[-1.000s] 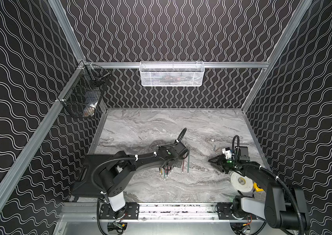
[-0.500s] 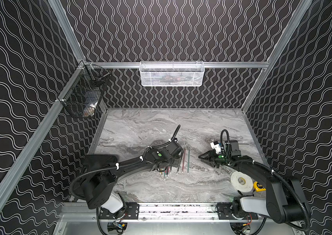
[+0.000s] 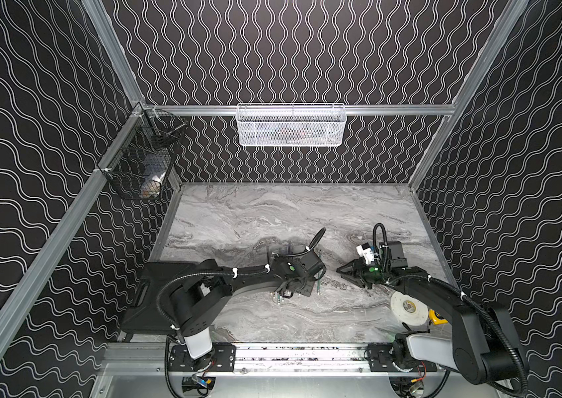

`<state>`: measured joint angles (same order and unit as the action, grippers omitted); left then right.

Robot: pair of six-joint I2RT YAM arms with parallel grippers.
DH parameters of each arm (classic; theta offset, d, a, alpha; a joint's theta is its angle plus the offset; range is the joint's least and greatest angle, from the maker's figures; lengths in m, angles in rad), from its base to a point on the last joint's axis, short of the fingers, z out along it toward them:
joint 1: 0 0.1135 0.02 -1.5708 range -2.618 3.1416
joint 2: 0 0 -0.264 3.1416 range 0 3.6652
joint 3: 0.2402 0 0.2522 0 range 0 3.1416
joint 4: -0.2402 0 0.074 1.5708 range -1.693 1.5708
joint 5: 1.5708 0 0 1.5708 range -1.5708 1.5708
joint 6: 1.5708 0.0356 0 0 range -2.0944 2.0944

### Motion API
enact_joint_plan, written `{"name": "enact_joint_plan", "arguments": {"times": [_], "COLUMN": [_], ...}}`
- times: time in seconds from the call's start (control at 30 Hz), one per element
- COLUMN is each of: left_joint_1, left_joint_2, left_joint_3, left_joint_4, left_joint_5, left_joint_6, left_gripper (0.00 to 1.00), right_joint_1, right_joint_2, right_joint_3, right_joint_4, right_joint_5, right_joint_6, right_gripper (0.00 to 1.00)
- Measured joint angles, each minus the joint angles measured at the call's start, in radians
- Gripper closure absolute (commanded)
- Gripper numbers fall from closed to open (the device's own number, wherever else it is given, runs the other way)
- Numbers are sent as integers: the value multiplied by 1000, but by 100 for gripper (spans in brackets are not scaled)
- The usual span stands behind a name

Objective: Remove the protective cover of the pencils
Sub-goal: Pick up the pencil from the center of the board.

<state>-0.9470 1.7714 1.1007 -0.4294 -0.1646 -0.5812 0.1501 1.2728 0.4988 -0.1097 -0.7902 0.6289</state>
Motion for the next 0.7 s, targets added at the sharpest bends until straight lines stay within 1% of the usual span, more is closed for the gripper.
{"name": "enact_joint_plan", "arguments": {"times": [0.07,0.13,0.47,0.6,0.7], "left_joint_1": [-10,-16,-32,-32,-32], "left_joint_2": [26,49,123,134,131], "left_joint_3": [19,34,72,74,70], "left_joint_4": [-10,-18,-47,-23,-10], "left_joint_5": [-5,-12,-61,-89,-88], "left_joint_6": [0,3,4,4,4], "left_gripper": [74,75,76,83,88], "right_joint_1": [0,-1,-11,-14,-16], "right_joint_2": [-6,-13,-26,-26,-26], "right_joint_3": [-5,-10,-21,-21,-21], "right_joint_4": [-2,-2,-2,-2,-2], "right_joint_5": [0,0,-1,-1,-2], "right_joint_6": [-8,-12,-19,-19,-19], "right_gripper": [63,63,63,63,63]}}
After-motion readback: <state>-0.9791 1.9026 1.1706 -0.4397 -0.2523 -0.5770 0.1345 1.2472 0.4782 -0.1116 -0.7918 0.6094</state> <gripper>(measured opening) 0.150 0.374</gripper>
